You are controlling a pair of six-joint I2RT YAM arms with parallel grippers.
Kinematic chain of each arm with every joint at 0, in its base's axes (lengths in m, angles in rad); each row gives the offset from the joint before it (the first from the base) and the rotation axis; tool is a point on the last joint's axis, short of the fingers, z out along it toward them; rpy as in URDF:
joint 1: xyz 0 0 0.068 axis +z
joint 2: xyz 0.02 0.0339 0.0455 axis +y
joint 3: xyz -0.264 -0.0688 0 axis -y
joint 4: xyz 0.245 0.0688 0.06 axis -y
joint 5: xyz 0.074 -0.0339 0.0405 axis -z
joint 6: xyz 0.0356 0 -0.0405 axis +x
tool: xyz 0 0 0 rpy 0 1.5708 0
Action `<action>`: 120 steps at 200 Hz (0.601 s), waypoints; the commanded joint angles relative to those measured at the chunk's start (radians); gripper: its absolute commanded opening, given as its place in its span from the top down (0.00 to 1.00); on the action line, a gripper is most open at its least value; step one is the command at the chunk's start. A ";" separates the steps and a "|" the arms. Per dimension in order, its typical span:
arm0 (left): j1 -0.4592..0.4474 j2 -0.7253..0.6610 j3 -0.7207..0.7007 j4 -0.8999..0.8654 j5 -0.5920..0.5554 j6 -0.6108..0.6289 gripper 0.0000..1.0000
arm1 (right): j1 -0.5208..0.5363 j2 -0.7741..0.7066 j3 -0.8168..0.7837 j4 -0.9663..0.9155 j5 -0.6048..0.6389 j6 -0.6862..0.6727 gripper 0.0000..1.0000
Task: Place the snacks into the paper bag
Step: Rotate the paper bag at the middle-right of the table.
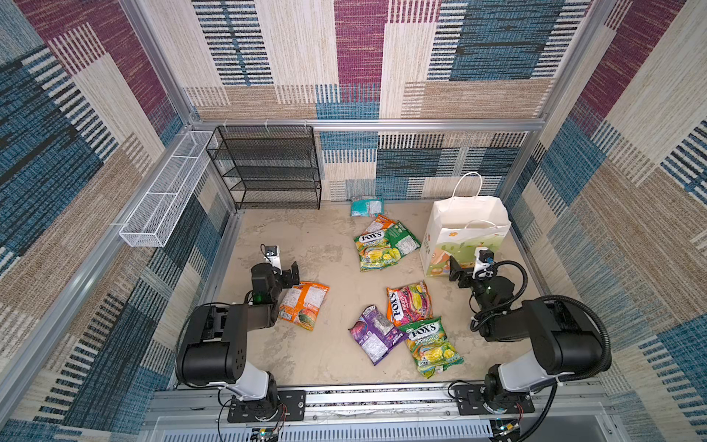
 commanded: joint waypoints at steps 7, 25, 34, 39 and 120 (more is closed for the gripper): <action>0.000 -0.004 0.000 0.015 0.007 0.014 0.01 | 0.002 -0.002 0.006 0.019 0.015 -0.002 0.00; 0.000 -0.004 0.000 0.013 0.007 0.014 0.01 | 0.001 -0.001 0.006 0.019 0.016 -0.002 0.00; 0.000 -0.004 0.000 0.015 0.007 0.014 0.01 | 0.002 -0.002 0.006 0.019 0.015 -0.002 0.00; 0.000 -0.003 0.000 0.014 0.006 0.014 0.01 | 0.001 -0.002 0.004 0.019 0.016 -0.003 0.00; 0.007 0.000 0.004 0.006 0.009 0.005 0.01 | 0.000 -0.003 0.003 0.022 0.016 0.000 0.00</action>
